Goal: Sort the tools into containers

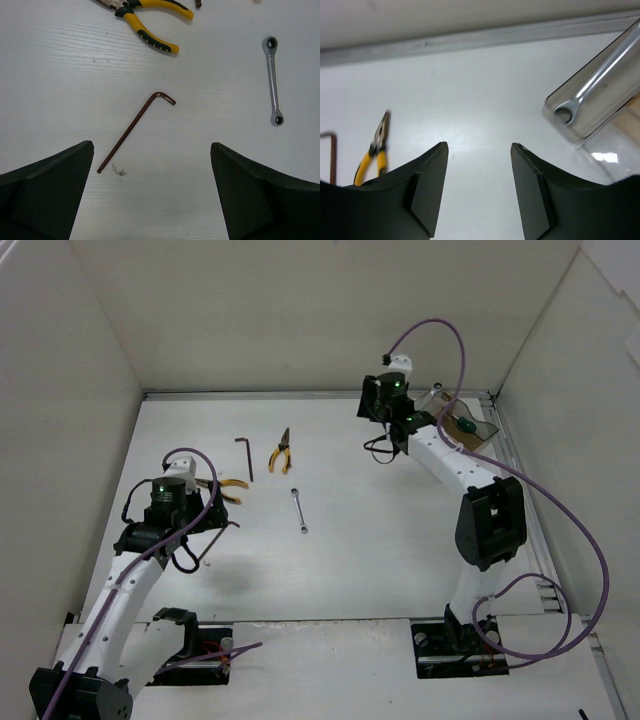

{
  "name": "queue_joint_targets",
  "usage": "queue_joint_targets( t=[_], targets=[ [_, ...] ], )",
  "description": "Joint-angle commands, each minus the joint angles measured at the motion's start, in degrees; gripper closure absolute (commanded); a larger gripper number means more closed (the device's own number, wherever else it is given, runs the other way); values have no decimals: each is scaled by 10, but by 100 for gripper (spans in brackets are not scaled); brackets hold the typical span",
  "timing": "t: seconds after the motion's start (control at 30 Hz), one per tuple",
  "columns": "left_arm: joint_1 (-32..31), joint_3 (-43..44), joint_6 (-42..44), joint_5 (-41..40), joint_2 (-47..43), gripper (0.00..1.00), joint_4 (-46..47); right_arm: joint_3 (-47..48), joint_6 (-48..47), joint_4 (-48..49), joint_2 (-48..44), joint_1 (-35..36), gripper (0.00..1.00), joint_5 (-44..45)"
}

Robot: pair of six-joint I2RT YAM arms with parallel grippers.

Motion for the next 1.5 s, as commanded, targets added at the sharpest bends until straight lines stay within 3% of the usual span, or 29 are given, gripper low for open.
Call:
queue_joint_targets(
  t=[0.0, 0.33, 0.63, 0.87, 1.47],
  targets=[
    [2, 45, -14, -11, 1, 0, -14, -24, -42, -70, -45, 52, 50, -22],
    [2, 44, -30, -43, -37, 0, -51, -32, -14, -180, -46, 193, 50, -45],
    [2, 36, -28, -72, -69, 0, -58, 37, 17, -235, 48, 287, 50, -33],
    [2, 35, -28, -80, -82, 0, -62, 81, 51, -264, 118, 297, 58, -31],
    [2, 31, -25, -68, -91, 0, -58, 149, 86, -286, 225, 301, 60, -1]
  ],
)
